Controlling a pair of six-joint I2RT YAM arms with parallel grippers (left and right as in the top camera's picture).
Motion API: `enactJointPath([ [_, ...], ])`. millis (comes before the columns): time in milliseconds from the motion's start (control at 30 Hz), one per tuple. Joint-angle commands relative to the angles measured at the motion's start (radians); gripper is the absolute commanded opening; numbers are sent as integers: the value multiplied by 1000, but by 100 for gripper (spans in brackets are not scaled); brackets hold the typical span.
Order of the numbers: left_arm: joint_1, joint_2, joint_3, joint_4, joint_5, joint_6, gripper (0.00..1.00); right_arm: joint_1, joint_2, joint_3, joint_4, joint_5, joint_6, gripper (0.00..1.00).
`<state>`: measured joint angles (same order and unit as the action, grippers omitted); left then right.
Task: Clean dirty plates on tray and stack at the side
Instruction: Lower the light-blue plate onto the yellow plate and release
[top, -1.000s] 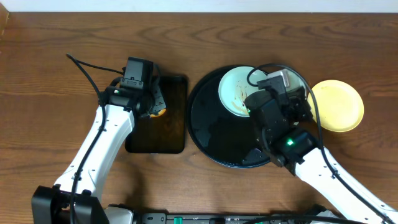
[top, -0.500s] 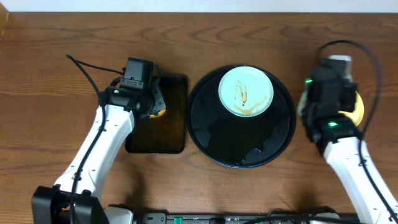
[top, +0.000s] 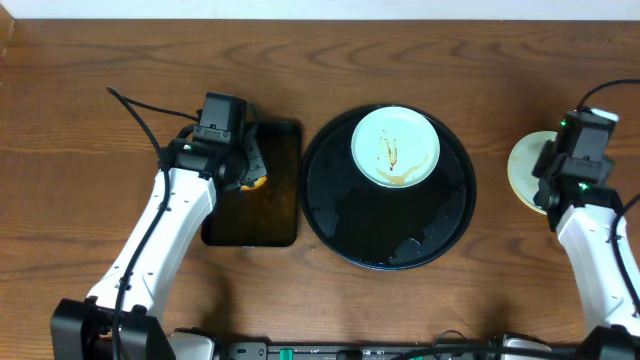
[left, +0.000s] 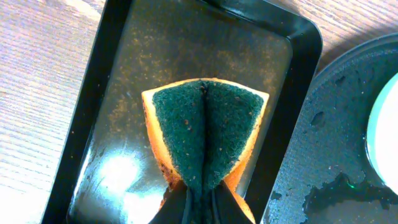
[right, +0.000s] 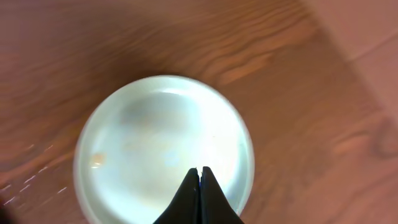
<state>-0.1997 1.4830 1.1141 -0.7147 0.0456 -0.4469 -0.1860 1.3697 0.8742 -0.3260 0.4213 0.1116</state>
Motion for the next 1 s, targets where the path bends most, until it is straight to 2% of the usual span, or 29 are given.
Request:
enactJointPath([
  [0, 5, 0, -2, -4, -12, 8, 8, -9, -2, 3, -8, -242, 30, 1],
  [33, 5, 0, -2, -7, -13, 9, 8, -9, -2, 3, -12, -398, 30, 2],
  [100, 5, 0, -2, -11, -13, 9, 8, -9, -2, 3, -20, -590, 31, 6],
  [167, 5, 0, -3, -13, -13, 9, 8, -3, -2, 3, -25, -818, 31, 17],
  [267, 5, 0, -3, -14, -13, 9, 8, 15, -2, 3, -26, -990, 31, 35],
  [300, 5, 0, -3, -14, -13, 9, 8, 21, -2, 3, -26, -1020, 31, 46],
  [333, 5, 0, -3, -14, -13, 9, 8, 32, -2, 3, -26, -1052, 35, 63],
  [367, 5, 0, -3, -14, -13, 9, 7, 38, -2, 3, -26, -1062, 39, 74],
  [433, 5, 0, -3, -14, -13, 9, 8, 50, -2, 3, -17, -1083, 72, 89],
  [467, 5, 0, -4, -14, -13, 9, 8, 55, -2, 3, -7, -1094, 76, 91],
  [500, 5, 0, -4, -14, -13, 9, 8, 58, -2, 3, 13, -1104, 85, 86],
  [533, 5, 0, -4, -14, -13, 9, 8, 60, -2, 3, 23, -1103, 108, 76],
  [600, 5, 0, -4, -14, -13, 9, 8, 63, -2, 35, -5, -1057, 140, 67],
  [800, 5, 0, -4, -13, -13, 10, 8, 153, 14, 237, -258, -781, 47, 64],
  [867, 5, 2, -4, -6, -13, 48, 8, 197, 34, 311, -338, -679, 28, 65],
  [967, 5, 7, -4, 1, -13, 130, 8, 237, 64, 358, -377, -652, 18, 66],
])
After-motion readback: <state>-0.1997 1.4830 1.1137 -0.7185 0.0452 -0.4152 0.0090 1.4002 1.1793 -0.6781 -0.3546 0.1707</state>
